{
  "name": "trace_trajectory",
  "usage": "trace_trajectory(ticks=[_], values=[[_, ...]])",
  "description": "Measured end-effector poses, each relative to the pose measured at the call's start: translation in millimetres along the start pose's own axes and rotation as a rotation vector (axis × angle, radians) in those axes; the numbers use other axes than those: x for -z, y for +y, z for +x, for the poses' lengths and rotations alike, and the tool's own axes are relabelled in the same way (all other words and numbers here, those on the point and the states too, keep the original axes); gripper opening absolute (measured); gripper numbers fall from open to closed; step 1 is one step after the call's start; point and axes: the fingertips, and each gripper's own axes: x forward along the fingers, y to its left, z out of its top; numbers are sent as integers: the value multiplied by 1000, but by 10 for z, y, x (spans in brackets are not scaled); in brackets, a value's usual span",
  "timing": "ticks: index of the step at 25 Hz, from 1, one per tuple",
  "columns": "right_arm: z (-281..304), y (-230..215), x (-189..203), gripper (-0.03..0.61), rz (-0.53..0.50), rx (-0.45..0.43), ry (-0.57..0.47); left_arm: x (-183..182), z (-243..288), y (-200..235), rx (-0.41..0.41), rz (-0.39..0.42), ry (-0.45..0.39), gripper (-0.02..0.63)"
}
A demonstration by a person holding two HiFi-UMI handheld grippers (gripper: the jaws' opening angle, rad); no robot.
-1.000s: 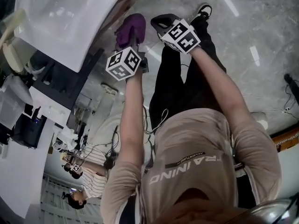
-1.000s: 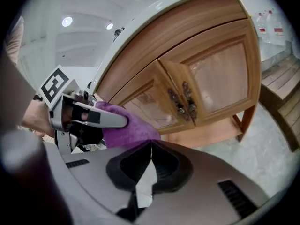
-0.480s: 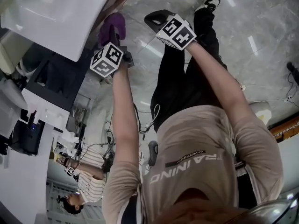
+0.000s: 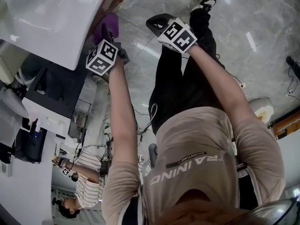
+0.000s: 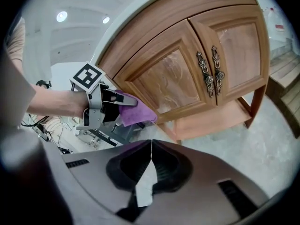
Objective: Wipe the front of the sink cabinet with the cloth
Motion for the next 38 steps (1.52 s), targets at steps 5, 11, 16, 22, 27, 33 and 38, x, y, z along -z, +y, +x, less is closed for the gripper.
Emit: trace_trajectory(ticks=[5, 11, 16, 22, 27, 33, 38], values=[[-70, -61, -146, 12, -1, -17, -27, -125, 55, -189, 11, 9, -4, 49], [-270, -388, -163, 12, 8, -11, -34, -349, 199, -511, 5, -24, -34, 49], [-477, -711, -116, 12, 46, -3, -38, -399, 371, -792, -7, -14, -22, 49], [-762, -1135, -170, 12, 69, 6, -48, -601, 593, -1317, 7, -8, -32, 49], [-924, -1365, -282, 12, 83, 13, -59, -737, 698, -1560, 6, 6, -23, 49], [-1067, -1597, -310, 12, 91, 10, -49, -711, 838, -1698, -12, -29, 7, 49], [-1144, -1702, -363, 12, 78, -8, -39, -739, 908, -1779, -29, -49, 23, 49]])
